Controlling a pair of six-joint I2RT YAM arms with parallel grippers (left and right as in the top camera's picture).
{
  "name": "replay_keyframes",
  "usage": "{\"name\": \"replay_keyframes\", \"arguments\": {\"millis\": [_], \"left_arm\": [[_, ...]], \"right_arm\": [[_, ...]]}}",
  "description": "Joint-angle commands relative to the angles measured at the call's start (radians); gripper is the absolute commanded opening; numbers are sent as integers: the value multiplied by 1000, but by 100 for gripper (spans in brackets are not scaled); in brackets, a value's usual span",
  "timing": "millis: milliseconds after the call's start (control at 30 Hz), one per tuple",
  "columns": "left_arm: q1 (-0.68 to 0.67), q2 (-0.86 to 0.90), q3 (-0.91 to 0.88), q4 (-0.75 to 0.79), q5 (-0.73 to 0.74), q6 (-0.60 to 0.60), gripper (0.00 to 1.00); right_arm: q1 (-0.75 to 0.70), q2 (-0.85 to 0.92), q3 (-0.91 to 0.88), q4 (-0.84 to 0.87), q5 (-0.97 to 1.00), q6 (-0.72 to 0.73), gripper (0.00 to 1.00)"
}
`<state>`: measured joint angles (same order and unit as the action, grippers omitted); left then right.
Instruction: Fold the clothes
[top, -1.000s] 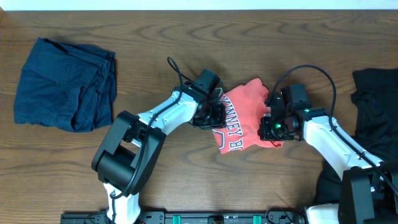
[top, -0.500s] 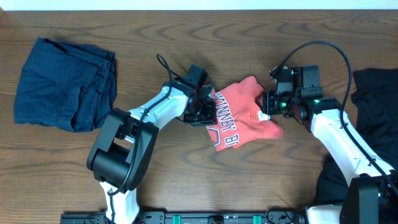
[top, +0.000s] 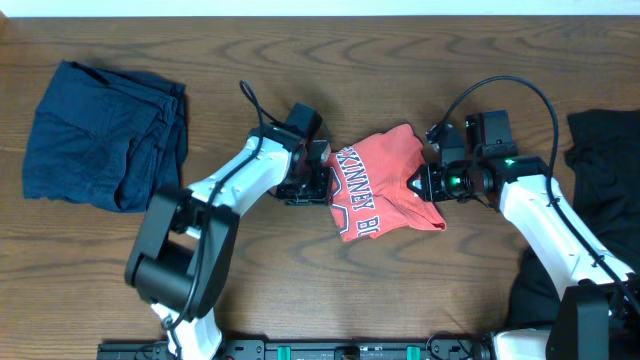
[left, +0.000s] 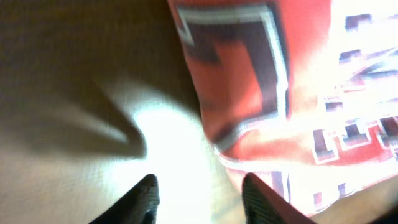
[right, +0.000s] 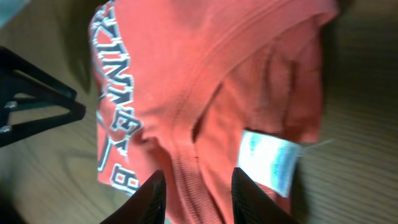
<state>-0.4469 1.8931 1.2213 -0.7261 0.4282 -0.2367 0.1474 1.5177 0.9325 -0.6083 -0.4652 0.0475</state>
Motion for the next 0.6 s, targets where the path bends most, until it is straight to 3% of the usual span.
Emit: {"name": "replay_keyframes", "arguments": {"millis": [0, 67, 100, 233, 300, 367, 433, 467, 567], "left_arm": [[0, -26, -10, -25, 50, 13, 50], [-9, -25, -26, -12, 124, -6, 50], [-18, -24, -35, -2, 145, -11, 51], [-73, -24, -72, 42, 145, -49, 59], [-103, -24, -98, 101, 145, -90, 66], [-127, -24, -127, 173, 140, -125, 67], [-145, -24, -157, 232, 104, -180, 67], [-151, -24, -171, 248, 69, -211, 66], [-155, -24, -196, 249, -46, -240, 50]], "right_arm": [[40, 10, -11, 14, -23, -40, 38], [63, 31, -30, 48, 12, -13, 37], [75, 45, -43, 76, 31, 10, 32], [95, 129, -65, 186, 90, 114, 23], [95, 164, -65, 241, 89, 132, 12], [90, 177, -65, 289, 114, 132, 1], [76, 171, -57, 329, 156, 132, 1], [65, 163, -45, 334, 165, 132, 1], [32, 122, -2, 323, 166, 132, 1]]}}
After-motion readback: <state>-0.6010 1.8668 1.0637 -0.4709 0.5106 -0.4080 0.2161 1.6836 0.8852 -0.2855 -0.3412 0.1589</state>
